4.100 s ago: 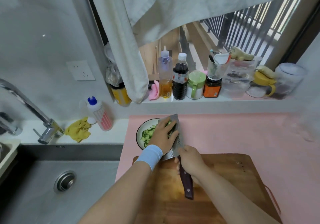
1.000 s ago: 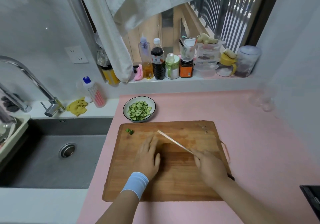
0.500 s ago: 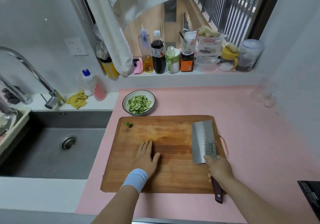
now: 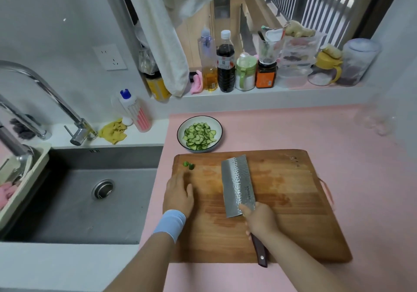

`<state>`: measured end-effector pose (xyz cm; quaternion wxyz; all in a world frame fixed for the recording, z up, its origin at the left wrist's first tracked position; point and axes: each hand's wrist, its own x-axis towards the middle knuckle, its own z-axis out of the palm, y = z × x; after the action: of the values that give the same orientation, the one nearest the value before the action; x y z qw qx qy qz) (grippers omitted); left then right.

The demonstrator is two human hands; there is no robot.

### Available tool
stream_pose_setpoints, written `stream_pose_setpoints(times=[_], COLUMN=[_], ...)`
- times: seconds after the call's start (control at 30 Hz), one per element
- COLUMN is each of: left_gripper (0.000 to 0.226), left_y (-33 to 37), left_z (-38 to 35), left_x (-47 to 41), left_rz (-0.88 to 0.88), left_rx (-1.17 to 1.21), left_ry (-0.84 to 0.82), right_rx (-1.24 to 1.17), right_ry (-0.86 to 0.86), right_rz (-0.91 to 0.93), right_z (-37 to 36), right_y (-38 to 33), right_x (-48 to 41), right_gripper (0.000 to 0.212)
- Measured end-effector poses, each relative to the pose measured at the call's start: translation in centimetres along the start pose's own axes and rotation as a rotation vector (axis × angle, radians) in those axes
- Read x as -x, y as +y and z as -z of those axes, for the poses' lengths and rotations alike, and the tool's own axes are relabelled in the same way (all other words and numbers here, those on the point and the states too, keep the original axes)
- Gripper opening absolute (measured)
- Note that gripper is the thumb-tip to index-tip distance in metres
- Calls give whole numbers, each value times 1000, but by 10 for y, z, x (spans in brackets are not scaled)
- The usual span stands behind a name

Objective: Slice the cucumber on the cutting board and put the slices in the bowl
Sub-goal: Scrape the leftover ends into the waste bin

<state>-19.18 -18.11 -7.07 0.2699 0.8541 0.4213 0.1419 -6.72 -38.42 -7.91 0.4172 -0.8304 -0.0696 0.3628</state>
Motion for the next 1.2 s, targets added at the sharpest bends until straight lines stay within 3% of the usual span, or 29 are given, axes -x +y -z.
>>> stream_pose_setpoints(times=[0.17, 0.3, 0.47, 0.53, 0.6, 0.7, 0.8, 0.87, 1.0, 1.1, 1.2], left_gripper=[63, 45, 47, 37, 18, 24, 12, 4, 28, 16, 31], left_y=[-26, -15, -10, -6, -1, 4, 26, 34, 24, 12, 2], left_z=[3, -4, -19, -21, -21, -26, -26, -31, -42, -41, -30], left_x=[-59, -80, -64, -61, -63, -68, -44, -22, 18, 37, 45], left_rz=[-72, -131, -53, -66, -97, -102, -54, -72, -204, -317, -262], left_rx=[-74, -12, 131, 144, 119, 64, 134, 148, 162, 180, 134], left_ry=[-203, -278, -176, -132, -141, -139, -187, -180, -131, -89, -11], right_rx=[-3, -37, -61, -113, -162, -192, -199, -195, -171, -130, -80], right_ry=[-59, -70, 34, 89, 148, 242, 289, 286, 218, 143, 70], right_rz=[-9, -19, -7, -16, -26, -48, -73, -86, -114, -151, -178], right_z=[-45, -56, -23, 2, 30, 68, 94, 103, 104, 100, 90], right_y=[-19, -26, -20, -13, -5, 11, 27, 36, 42, 39, 31], right_x=[7, 14, 26, 29, 31, 31, 32, 33, 33, 30, 33], right_gripper=[22, 24, 29, 30, 32, 32, 36, 37, 40, 42, 41])
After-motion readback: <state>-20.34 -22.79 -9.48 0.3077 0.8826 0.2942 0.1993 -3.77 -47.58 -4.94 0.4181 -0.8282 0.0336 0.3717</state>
